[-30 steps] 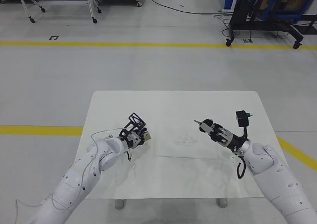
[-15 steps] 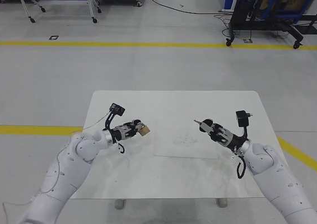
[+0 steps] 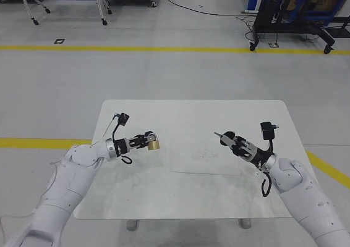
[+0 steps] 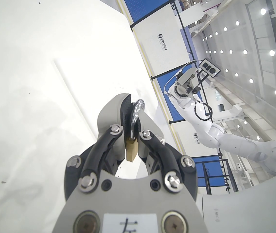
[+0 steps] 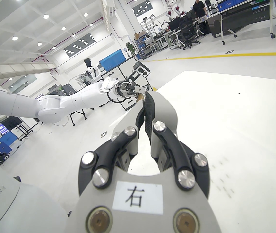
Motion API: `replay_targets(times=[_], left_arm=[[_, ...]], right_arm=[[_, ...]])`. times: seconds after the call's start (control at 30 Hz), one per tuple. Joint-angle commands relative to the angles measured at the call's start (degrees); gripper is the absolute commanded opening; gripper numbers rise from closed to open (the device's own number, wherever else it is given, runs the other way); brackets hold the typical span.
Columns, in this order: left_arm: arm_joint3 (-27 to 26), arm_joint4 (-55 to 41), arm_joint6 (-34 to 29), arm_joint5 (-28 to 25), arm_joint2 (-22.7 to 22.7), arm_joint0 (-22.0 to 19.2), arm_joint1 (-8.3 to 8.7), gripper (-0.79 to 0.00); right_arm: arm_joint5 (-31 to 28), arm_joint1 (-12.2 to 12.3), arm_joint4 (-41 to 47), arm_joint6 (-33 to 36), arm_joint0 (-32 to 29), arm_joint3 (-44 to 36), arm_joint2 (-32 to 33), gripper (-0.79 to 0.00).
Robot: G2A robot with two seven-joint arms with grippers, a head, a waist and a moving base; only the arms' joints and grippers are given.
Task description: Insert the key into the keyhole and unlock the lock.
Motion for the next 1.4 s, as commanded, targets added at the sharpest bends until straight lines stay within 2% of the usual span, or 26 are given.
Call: replay_targets(times=[0.0,0.13,0.23,0.33,0.43,0.8,0.9,0.93,1.0,1.1,1.27,1.37], left_arm=[[-0.2,-0.1,0.7,0.6,0.0,0.3,-0.02,-0.785],[-1.5,-2.0,-0.7,8.5,0.7,0.6,-0.23,-0.785],[-0.8,-5.1,-2.7,14.7,1.3,-0.6,-0.64,-0.785],[0.5,-8.0,-3.7,18.5,2.2,-1.8,-1.3,-0.785],[2.4,-12.2,-4.3,21.3,3.1,-2.9,-2.2,-0.785],[2.4,-12.2,-4.3,21.3,3.1,-2.9,-2.2,-0.785],[1.2,-9.2,1.5,25.3,2.9,-1.6,-2.01,-0.785],[0.7,-10.7,1.3,27.7,2.8,-1.1,-2.05,-0.785],[1.4,-12.3,2.0,33.5,2.5,-1.6,-2.19,-0.785],[2.5,-14.9,1.4,42.4,4.1,-4.1,-3.19,-0.785],[5.9,-20.0,-0.3,44.5,6.0,-8.3,-5.17,-0.785],[6.4,-20.5,-0.8,44.2,6.2,-8.6,-5.39,-0.785]], right_arm=[[0.0,0.0,0.0,0.0,0.0,0.0,0.0,-0.785],[0.0,0.0,0.0,0.0,0.0,0.0,0.0,-0.785],[0.0,0.0,0.0,0.0,0.0,0.0,0.0,-0.785],[0.0,0.0,0.0,0.0,0.0,0.0,0.0,-0.785],[0.0,0.0,0.0,0.0,0.0,0.0,0.0,-0.785],[0.0,0.0,0.0,0.0,0.0,0.0,0.0,-0.785],[0.0,0.0,0.0,0.0,0.0,0.0,0.0,-0.785],[1.7,-0.2,-1.0,1.5,0.3,0.2,-1.2,-0.785],[0.2,-0.9,0.6,3.3,2.4,1.6,-4.7,-0.785],[0.0,-2.0,4.9,4.7,6.7,6.4,-8.7,-0.785],[0.0,-2.7,7.2,5.6,10.1,10.5,-10.8,-0.785],[0.0,-2.7,7.3,5.5,10.2,10.7,-10.7,-0.785]])
